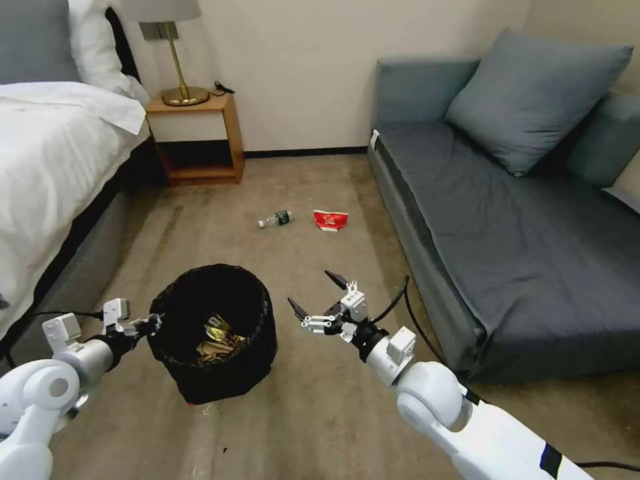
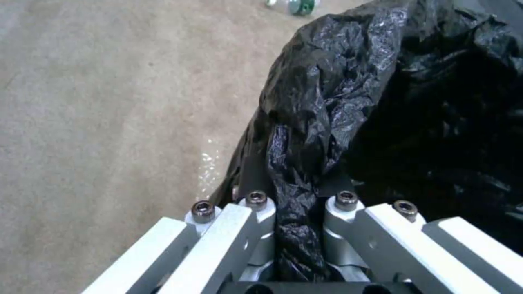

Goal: Pick up the trash bin, then pick up the garbage on the floor and place it into the trash bin.

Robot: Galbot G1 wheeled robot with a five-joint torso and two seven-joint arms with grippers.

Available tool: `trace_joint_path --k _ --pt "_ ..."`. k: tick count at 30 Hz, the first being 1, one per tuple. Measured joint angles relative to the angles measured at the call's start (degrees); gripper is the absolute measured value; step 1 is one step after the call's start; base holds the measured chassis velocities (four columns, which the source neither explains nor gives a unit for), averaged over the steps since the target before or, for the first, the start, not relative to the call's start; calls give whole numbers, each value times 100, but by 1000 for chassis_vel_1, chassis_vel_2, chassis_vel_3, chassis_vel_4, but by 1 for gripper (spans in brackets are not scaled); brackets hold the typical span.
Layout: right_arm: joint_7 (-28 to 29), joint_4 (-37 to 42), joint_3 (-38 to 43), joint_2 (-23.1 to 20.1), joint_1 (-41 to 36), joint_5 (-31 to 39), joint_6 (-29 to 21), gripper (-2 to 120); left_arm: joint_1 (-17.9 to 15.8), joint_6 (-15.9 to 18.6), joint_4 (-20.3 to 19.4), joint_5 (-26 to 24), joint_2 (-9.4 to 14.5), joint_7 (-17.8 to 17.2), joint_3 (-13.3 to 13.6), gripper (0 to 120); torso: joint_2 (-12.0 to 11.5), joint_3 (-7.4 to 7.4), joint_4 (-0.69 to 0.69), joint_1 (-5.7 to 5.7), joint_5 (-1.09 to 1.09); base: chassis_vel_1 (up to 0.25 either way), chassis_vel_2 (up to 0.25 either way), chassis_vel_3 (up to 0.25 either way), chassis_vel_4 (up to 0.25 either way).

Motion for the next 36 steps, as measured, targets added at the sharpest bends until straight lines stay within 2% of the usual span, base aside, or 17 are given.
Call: trace_joint_path --k 11,36 --pt "25 84 34 21 -62 -8 -9 100 8 0 -49 -3 36 0 -9 7 0 0 0 0 0 -13 30 18 -14" --pt "97 124 20 1 -7 0 -152 100 -37 0 -4 -6 71 -15 5 7 0 0 0 0 0 -69 71 64 -73"
